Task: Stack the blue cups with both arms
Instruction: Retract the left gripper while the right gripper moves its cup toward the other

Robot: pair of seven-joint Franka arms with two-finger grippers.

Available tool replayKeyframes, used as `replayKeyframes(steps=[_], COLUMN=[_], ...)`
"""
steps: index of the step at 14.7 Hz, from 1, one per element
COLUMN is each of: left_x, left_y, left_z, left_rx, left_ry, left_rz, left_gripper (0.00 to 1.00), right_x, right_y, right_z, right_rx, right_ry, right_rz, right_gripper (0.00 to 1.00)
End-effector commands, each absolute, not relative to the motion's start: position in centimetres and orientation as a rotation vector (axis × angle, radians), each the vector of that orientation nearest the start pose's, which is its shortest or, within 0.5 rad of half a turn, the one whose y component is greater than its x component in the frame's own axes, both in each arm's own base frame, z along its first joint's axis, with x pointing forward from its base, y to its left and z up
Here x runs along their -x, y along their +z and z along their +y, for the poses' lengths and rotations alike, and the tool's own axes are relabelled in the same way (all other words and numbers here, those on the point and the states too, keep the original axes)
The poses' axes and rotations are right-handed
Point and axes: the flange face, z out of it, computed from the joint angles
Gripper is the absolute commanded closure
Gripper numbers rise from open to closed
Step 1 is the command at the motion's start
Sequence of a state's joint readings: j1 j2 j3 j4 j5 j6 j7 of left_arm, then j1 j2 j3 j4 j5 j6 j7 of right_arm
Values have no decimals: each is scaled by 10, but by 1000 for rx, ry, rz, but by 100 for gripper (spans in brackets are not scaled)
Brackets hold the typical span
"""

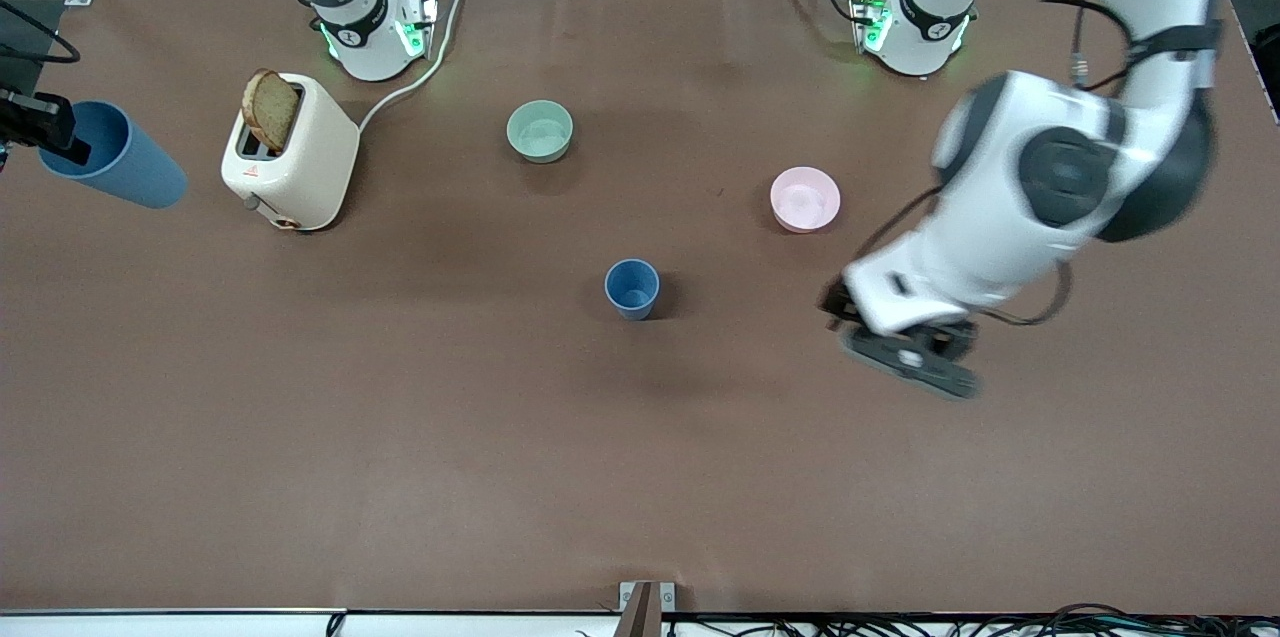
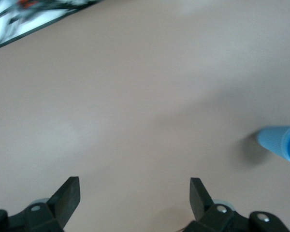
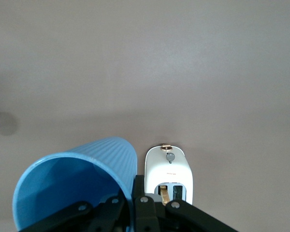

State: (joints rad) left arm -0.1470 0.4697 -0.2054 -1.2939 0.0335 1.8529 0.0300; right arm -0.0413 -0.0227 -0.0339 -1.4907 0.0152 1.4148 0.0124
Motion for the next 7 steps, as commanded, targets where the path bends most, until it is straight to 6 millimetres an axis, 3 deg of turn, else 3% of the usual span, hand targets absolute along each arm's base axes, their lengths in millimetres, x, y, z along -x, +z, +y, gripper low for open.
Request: replayKeyframes(steps=[1, 2, 4, 7], left_x=[-677, -676, -674, -664], left_y=[504, 511, 525, 543], left_z=[-148, -137, -90, -35], left_rx=[3253, 3249, 3227, 3180], left_ry=[-107, -110, -93, -41], left_rz=[350, 321, 125, -36], left_gripper=[0, 0, 0, 0], right_x=[-528, -529, -536, -554], right_y=[666, 665, 656, 632], right_z=[-23, -14, 3, 71], right_rx=[3106, 3082, 3035, 3029], right_ry=[83, 80, 67, 58], right_rz=[115, 106, 165, 240], right_gripper=[99, 99, 100, 100])
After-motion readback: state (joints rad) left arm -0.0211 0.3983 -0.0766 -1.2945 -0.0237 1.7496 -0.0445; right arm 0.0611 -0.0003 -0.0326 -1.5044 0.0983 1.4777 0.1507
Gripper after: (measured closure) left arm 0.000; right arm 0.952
